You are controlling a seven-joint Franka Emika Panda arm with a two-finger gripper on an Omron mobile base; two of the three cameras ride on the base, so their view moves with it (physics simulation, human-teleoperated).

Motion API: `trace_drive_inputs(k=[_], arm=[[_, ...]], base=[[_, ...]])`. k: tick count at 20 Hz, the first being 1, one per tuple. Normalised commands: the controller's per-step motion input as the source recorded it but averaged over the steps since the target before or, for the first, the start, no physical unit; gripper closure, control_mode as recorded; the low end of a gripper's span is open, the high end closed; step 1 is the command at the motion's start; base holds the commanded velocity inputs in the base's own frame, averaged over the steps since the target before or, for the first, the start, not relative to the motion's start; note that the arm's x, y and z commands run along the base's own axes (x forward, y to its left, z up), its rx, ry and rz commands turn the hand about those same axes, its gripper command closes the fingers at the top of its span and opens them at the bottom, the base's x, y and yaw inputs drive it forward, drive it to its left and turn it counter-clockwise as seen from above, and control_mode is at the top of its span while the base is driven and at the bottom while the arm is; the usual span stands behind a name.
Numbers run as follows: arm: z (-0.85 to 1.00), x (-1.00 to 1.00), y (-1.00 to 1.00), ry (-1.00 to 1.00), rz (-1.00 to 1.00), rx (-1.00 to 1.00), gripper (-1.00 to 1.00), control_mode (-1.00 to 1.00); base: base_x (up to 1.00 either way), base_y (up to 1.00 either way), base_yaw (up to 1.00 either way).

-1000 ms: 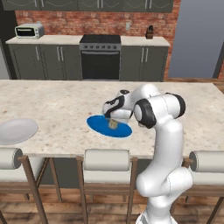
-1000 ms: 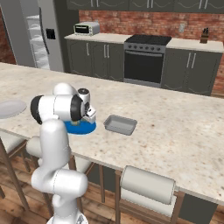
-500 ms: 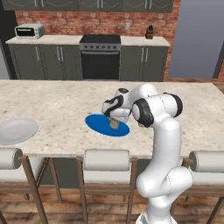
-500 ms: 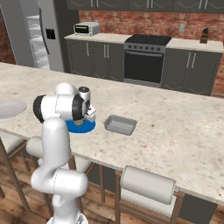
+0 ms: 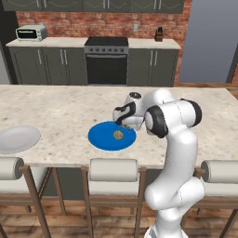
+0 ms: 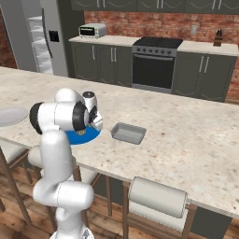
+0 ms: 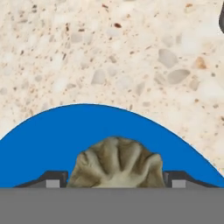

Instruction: Place two dumplings into each of the tupperware containers and then place the containers in the fridge.

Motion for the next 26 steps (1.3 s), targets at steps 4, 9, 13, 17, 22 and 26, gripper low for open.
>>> trace_drive_inputs(k=[4, 9, 13, 17, 22, 26], arm=[[0.89, -0.44, -0.81, 0.0, -0.05, -0.02, 1.0, -1.0], [0.82, -0.52, -1.0, 0.0, 0.0, -0.01, 1.0, -1.0], [0.55, -0.45, -1.0, 0.1, 0.0, -0.09, 1.0, -1.0], [0.11, -0.22, -0.98, 0.18, 0.0, -0.16, 1.0, -1.0], [-0.08, 0.0, -0.84, 0.1, 0.0, -0.04, 1.0, -1.0], [-0.33, 0.0, -0.29, 0.0, 0.0, 0.01, 1.0, -1.0]], base=[[0.0, 0.0, 0.0], [0.0, 0.0, 0.0], [0.0, 0.0, 0.0], [0.0, 0.0, 0.0], [0.0, 0.0, 0.0], [0.0, 0.0, 0.0]])
